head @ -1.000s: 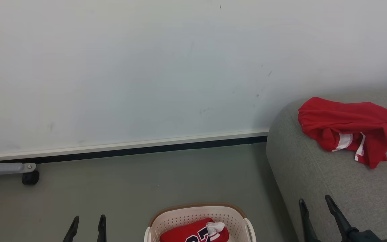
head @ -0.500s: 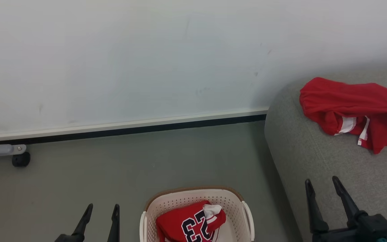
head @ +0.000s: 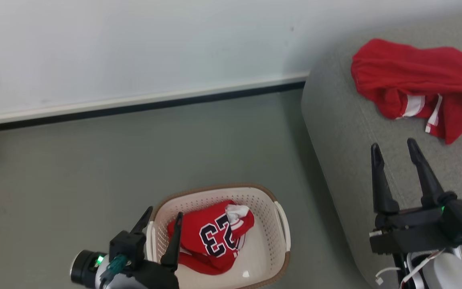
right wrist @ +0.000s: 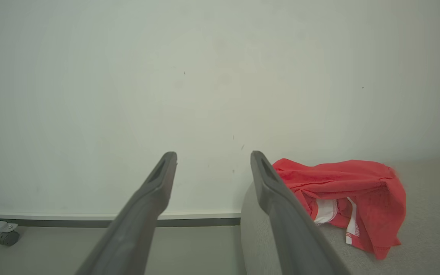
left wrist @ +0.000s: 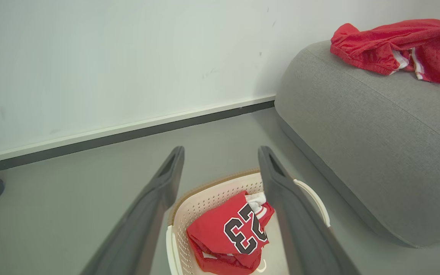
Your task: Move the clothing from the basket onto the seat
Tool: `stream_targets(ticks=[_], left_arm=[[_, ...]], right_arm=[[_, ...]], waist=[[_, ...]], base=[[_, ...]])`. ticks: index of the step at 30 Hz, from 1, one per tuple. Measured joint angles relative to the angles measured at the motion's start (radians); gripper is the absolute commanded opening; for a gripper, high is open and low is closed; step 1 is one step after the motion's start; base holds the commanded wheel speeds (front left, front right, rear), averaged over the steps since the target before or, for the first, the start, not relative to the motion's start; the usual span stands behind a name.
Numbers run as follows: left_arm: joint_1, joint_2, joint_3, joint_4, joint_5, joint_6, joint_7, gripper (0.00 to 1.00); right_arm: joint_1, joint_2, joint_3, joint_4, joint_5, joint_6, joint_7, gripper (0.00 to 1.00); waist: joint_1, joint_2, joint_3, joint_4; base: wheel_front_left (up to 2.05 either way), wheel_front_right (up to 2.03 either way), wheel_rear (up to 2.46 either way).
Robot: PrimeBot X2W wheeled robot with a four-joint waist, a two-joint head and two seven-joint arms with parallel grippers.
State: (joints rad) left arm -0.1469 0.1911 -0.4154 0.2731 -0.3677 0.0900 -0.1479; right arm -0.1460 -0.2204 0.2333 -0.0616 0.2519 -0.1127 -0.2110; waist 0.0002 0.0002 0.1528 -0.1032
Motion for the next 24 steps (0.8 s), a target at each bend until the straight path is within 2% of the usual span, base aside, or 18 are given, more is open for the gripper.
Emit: stream_targets(ticks=[7,24], left_arm=[[-0.122,-0.032,-0.064,0.105,0.052,-0.021,0.048,1.00],[-0.318,-0.032,-0.115,0.333,0.137,-0.038,0.112,1.00]], right_arm=[[-0.116,0.001,-0.005,-0.018,0.002,0.016,0.008,1.00],[-0.334,0.033,-0.011,-0.043,0.021,0.035,0.008,1.00]], waist=[[0.0000,0.0000,0.114,-0.049],[-0.0001,0.0000,0.367,-0.154]], base=[[0.00,0.00,0.00],[0.00,0.00,0.00]])
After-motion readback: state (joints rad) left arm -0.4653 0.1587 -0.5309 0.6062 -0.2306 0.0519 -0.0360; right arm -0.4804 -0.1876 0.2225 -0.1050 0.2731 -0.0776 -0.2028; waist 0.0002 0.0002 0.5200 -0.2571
